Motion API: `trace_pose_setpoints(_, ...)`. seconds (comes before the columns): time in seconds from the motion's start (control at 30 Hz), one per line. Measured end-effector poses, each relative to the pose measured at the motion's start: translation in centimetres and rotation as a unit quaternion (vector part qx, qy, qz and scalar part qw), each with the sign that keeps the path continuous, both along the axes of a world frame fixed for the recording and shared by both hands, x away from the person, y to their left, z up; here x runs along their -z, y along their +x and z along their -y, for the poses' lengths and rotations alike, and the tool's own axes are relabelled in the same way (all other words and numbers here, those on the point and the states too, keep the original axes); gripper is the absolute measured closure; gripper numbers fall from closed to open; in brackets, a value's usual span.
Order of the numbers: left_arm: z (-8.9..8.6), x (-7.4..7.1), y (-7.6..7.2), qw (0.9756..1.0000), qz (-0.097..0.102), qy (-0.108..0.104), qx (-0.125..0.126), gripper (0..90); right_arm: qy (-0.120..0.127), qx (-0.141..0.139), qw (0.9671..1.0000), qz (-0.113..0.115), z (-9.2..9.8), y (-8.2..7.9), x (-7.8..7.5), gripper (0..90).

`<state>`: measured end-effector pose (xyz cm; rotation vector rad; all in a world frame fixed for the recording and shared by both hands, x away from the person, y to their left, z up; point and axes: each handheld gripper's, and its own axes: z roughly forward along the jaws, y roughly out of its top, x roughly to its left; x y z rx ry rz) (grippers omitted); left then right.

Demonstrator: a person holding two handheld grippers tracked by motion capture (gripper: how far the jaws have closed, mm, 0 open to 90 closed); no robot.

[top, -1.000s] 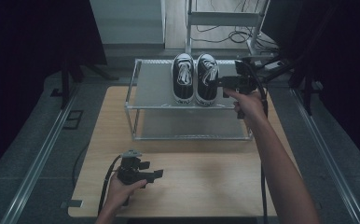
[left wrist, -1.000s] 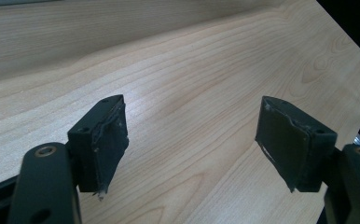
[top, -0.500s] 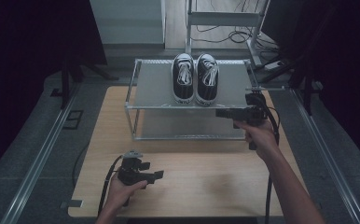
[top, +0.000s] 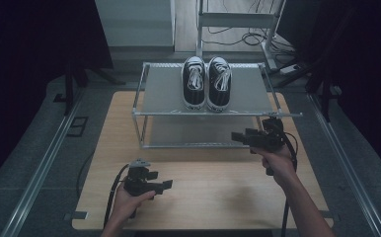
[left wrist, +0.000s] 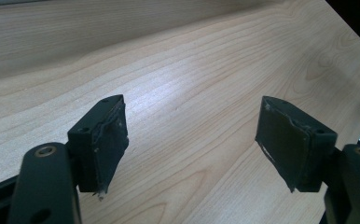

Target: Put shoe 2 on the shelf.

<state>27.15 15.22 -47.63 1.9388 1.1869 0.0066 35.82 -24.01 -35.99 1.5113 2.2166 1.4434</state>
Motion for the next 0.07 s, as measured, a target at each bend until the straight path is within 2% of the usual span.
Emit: trace_pose_setpoints(0.07, -0.05, 0.01, 0.03, 1.0, 0.001, 0.0, -0.002, 24.9, 0.004, -0.003, 1.0, 0.005, -0.06, -0.11, 0.12, 26.2)
